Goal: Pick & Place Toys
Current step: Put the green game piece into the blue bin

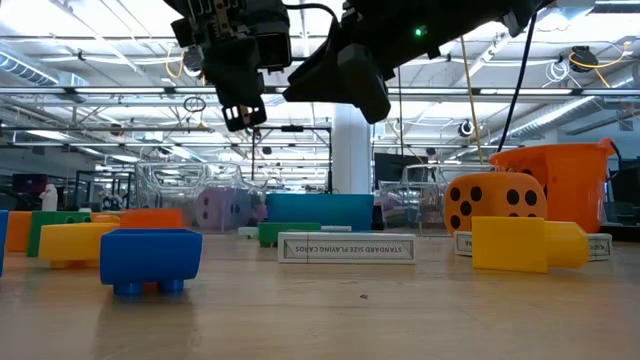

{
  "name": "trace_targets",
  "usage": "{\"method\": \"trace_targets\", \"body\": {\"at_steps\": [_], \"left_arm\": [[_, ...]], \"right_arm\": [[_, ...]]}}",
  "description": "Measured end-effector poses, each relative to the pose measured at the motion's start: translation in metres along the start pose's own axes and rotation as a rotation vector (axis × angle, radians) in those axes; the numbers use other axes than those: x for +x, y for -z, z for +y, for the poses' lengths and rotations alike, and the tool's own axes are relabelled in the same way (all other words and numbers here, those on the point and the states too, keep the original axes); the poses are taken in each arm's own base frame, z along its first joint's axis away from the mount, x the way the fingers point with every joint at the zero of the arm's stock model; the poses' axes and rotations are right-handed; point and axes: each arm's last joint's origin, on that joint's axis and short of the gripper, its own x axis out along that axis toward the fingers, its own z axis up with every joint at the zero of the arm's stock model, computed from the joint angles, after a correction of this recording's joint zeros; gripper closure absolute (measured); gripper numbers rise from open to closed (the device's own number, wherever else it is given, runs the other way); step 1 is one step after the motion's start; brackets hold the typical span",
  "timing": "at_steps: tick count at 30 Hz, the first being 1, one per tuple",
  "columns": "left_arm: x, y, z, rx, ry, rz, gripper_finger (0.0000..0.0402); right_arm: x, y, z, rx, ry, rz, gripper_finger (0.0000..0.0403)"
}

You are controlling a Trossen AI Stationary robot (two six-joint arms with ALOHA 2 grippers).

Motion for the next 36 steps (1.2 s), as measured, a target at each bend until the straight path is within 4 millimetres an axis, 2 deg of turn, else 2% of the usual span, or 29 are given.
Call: {"method": "trace_targets", "body": {"at_steps": [3, 7, 10, 15, 20, 25, 28, 32, 36], "left_arm": [[0.0, 0.001, 0.0, -0.009, 0.0, 0.013, 0.0362], [-0.002, 0.009, -0.001, -0.009, -0.001, 0.073, 0.0316], [-0.003, 0.014, -0.001, -0.026, -0.001, 0.116, 0.0275], [-0.004, 0.025, -0.002, -0.075, -0.015, 0.216, 0.0207], [-0.004, 0.036, -0.005, -0.106, -0.073, 0.318, 0.0158], [0.007, 0.042, -0.014, -0.031, -0.204, 0.365, 0.0133], [0.019, 0.041, -0.021, 0.037, -0.271, 0.33, 0.0126], [0.038, 0.043, -0.031, 0.129, -0.271, 0.277, 0.0124], [0.056, 0.053, -0.037, 0.163, -0.249, 0.248, 0.0123]], "right_arm": [[0.0, 0.0, 0.0, 0.03, -0.005, 0.003, 0.0252], [0.0, 0.001, 0.001, 0.065, -0.02, 0.0, 0.024], [0.001, 0.002, 0.003, 0.127, -0.125, -0.033, 0.0228], [0.012, 0.009, -0.004, 0.334, -0.363, -0.096, 0.0202], [0.02, 0.022, -0.01, 0.423, -0.423, -0.018, 0.018], [0.026, 0.03, -0.005, 0.412, -0.43, 0.024, 0.0166], [0.033, 0.04, 0.004, 0.397, -0.44, 0.062, 0.0163], [0.045, 0.057, 0.012, 0.39, -0.437, 0.122, 0.0165], [0.052, 0.063, 0.009, 0.419, -0.419, 0.137, 0.0167]]}}
